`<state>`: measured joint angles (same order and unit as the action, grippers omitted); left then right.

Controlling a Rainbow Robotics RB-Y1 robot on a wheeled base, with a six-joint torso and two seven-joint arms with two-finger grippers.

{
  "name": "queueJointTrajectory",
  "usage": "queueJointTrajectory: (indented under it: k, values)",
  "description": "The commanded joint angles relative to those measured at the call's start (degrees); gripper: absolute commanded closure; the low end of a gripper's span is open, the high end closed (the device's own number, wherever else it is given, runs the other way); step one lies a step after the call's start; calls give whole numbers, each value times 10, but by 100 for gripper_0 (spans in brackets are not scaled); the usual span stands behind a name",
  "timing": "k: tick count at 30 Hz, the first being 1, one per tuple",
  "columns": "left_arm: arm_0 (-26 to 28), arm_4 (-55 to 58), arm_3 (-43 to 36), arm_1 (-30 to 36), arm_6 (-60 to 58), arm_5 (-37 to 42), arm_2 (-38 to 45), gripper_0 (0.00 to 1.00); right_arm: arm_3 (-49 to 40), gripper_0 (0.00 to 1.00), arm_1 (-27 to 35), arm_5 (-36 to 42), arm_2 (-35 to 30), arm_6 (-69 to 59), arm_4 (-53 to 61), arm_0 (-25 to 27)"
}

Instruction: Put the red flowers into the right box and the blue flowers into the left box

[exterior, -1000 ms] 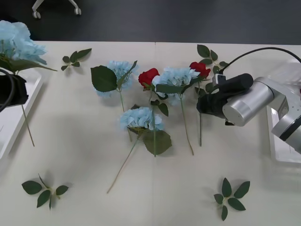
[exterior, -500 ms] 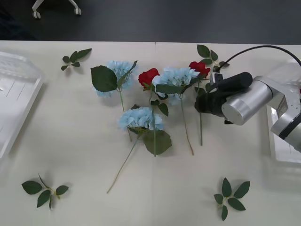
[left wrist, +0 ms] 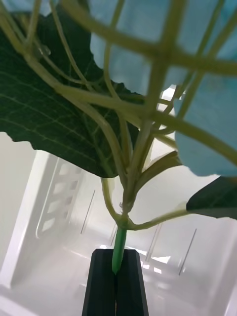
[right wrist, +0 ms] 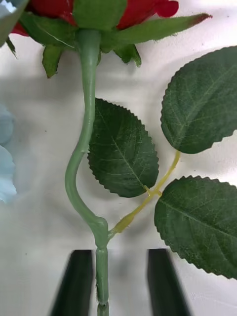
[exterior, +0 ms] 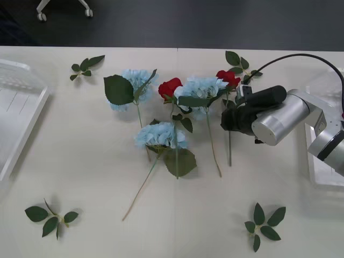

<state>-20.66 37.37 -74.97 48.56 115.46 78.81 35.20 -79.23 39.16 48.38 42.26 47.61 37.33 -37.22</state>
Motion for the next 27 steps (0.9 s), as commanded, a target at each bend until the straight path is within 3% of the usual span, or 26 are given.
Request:
queueJointTrajectory:
  k: [1,6,7,8,9,10,12,17,27]
  values:
    - [-10,-12,-1,21,21,-37,-39,100,0,100,3,0,-2,46,8,-24]
    - [-10,-14,-2,21,16,-42,-48,99,0,100,3,0,-2,49,8,-23]
    - [-10,-13,-1,21,16,-42,-48,85,0,100,4,0,-2,49,8,-24]
    - [-10,-11,-1,21,16,-42,-48,62,-1,100,5,0,-2,49,8,-24]
    - [-10,-10,-1,21,15,-42,-48,49,0,100,5,0,-2,50,8,-24]
    - [-10,-6,-1,21,15,-42,-48,26,0,100,7,0,-2,51,8,-25]
    - [-10,1,-2,21,14,-42,-50,2,-1,100,12,0,-3,52,13,-29]
    - [-10,36,-3,21,13,-34,-54,0,-20,100,29,22,-25,60,29,-29]
    - [-10,151,-90,0,-57,87,-57,0,-124,100,54,223,-160,83,71,-29]
